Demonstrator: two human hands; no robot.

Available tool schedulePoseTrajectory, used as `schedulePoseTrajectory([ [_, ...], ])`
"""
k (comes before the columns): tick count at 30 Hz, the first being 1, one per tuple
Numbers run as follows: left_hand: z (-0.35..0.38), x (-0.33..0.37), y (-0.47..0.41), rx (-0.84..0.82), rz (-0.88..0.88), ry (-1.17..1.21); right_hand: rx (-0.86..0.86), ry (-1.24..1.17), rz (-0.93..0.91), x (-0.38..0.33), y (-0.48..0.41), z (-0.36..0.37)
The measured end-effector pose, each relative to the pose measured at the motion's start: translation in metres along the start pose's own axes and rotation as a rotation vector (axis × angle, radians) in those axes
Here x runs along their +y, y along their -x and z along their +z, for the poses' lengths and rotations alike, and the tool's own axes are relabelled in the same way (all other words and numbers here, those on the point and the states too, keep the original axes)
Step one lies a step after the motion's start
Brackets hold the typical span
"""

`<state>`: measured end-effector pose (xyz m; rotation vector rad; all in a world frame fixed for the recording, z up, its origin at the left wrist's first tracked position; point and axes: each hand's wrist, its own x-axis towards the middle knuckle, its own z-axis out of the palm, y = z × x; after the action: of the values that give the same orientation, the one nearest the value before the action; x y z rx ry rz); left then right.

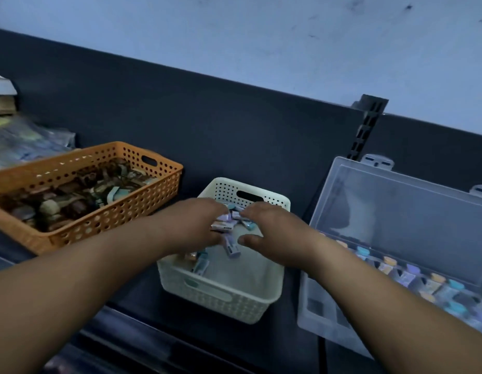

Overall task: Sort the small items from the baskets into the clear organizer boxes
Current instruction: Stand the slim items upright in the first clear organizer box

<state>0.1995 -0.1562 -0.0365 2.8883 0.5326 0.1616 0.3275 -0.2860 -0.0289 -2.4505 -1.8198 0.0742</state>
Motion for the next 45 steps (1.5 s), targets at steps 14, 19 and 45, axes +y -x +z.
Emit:
schedulePoseTrajectory([
  [14, 0.017, -0.003, -0.005, -0.304, 0.195, -0.315, -0.195, 0.077, 0.142, -0.025, -0.052, 0.043],
  [19, 0.017, -0.004, -0.005, -0.361, 0.177, -0.263, -0.201, 0.034, 0.168, -0.020, -0.053, 0.041],
  [45, 0.001, 0.134, -0.030, -0.100, 0.184, 0.605, 0.226, -0.726, 0.273, 0.083, 0.133, -0.030],
])
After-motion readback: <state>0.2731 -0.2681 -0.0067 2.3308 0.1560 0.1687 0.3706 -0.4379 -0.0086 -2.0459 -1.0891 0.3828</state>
